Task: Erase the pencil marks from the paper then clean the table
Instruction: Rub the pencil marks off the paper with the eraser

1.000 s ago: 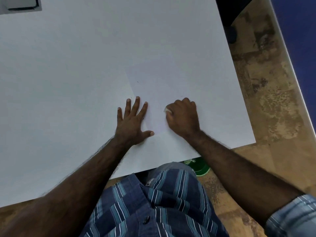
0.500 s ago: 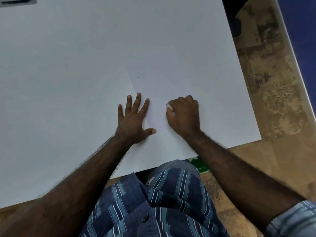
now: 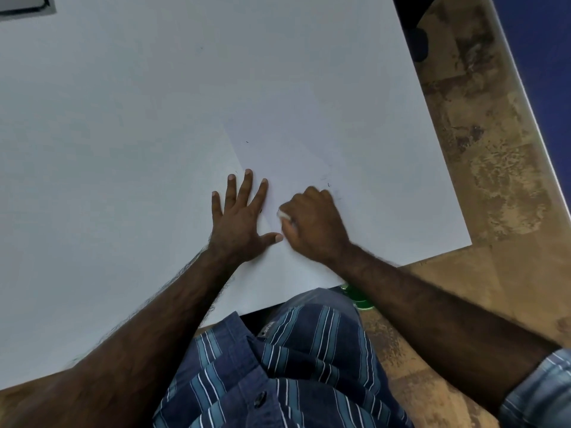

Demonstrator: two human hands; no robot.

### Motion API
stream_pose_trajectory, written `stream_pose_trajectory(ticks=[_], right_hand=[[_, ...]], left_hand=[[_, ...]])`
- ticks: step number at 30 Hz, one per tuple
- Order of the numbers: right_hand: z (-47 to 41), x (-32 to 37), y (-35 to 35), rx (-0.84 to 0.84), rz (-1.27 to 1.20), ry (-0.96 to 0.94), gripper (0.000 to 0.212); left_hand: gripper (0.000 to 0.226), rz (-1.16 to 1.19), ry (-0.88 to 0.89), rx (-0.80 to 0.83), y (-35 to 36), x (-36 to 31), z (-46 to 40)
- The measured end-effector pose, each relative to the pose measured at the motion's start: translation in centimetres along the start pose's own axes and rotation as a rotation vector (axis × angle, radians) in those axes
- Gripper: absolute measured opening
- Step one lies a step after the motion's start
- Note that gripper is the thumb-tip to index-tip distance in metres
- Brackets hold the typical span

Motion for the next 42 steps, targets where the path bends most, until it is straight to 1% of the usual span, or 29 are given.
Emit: stream_pose_trajectory(ticks=[1,2,3,4,7,9,10,13,14,15,16,19,21,26,28,30,32,34,36,38,42], right_hand=[[0.5,0.5,0.3,0.051,0.018,-0.060,0.019],[0.4,0.3,0.2,0.062,0.037,-0.088,0.019],[-0.1,-0.4,0.0,0.041,0.058,-0.071,0.018],[-0.8,-1.4,-0.4,-0.009,0.079,-0.028,0.016],[-2.6,-4.3,-2.3,-0.183,0.096,0.186,0.013],[-2.7,-4.3,-2.6,-0.211,0.066,0.231,0.011],[-2.5,-3.5,-2.1,-0.185,0.058,0.196,0.011],[-0.8,-0.4,-0.1,-0.004,0.040,-0.019,0.016],[-0.5,-0.1,0.2,0.029,0.058,-0.071,0.018],[-0.7,-0.4,0.0,0.025,0.075,-0.083,0.018],[-1.2,-1.3,-0.4,-0.007,0.091,-0.052,0.016],[-3.2,-4.3,-2.3,-0.165,0.085,0.144,0.011],[-3.8,-5.2,-2.8,-0.205,0.062,0.205,0.012],[-3.1,-4.8,-2.5,-0.201,0.038,0.211,0.010],[-3.0,-5.0,-2.6,-0.211,0.036,0.225,0.010],[-3.0,-5.0,-2.4,-0.216,0.030,0.226,0.011],[-3.0,-4.9,-2.4,-0.217,0.019,0.230,0.012],[-2.8,-4.9,-2.4,-0.215,0.004,0.244,0.011],[-2.6,-4.9,-2.7,-0.198,-0.001,0.253,0.010],[-2.4,-4.2,-2.7,-0.129,-0.007,0.212,0.012],[-0.7,-1.6,-1.3,0.137,-0.065,-0.025,0.013]], left_hand=[[0.117,-0.006,0.001,0.001,0.0,0.0,0.0],[0.117,-0.011,0.000,0.003,-0.1,0.0,0.0],[0.117,-0.010,-0.001,0.004,-0.1,-0.1,0.0],[0.117,-0.005,-0.001,0.004,-0.1,0.0,0.0],[0.117,0.004,0.002,0.001,-0.1,-0.1,0.1],[0.117,-0.005,-0.003,0.000,-0.1,-0.1,0.1],[0.117,-0.008,-0.004,0.000,-0.1,-0.1,0.1],[0.117,-0.013,-0.001,0.014,-0.1,0.0,0.0],[0.117,-0.015,0.000,0.018,-0.1,0.0,0.0],[0.117,-0.015,-0.001,0.021,-0.2,-0.1,0.1],[0.117,-0.016,-0.004,0.022,-0.2,-0.1,0.0],[0.117,-0.027,-0.017,0.021,-0.4,-0.2,0.1],[0.117,-0.027,-0.019,0.027,-0.6,-0.4,0.2],[0.116,-0.069,-0.002,0.032,-1.4,-0.6,0.2],[0.114,-0.098,0.032,-0.004,-2.1,-0.8,-0.2],[0.112,-0.073,0.089,-0.044,-2.8,-1.4,-0.9],[0.115,-0.043,0.146,-0.023,-3.0,-2.0,-1.6],[0.119,-0.049,0.163,0.032,-2.6,-2.4,-2.2],[0.121,-0.043,0.154,0.056,-2.2,-2.3,-2.4],[0.123,-0.033,0.149,0.053,-2.1,-2.1,-2.5],[0.125,-0.066,0.145,0.058,-2.2,-2.1,-2.6]])
Point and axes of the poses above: each hand's wrist, its own z-axis away from the middle knuckle, its own y-axis out of the palm, x = y × z, the point moved 4 cm from there along -z, towards the middle knuckle, and after that the axes turned 10 degrees about -z, right-handed, at the moved point
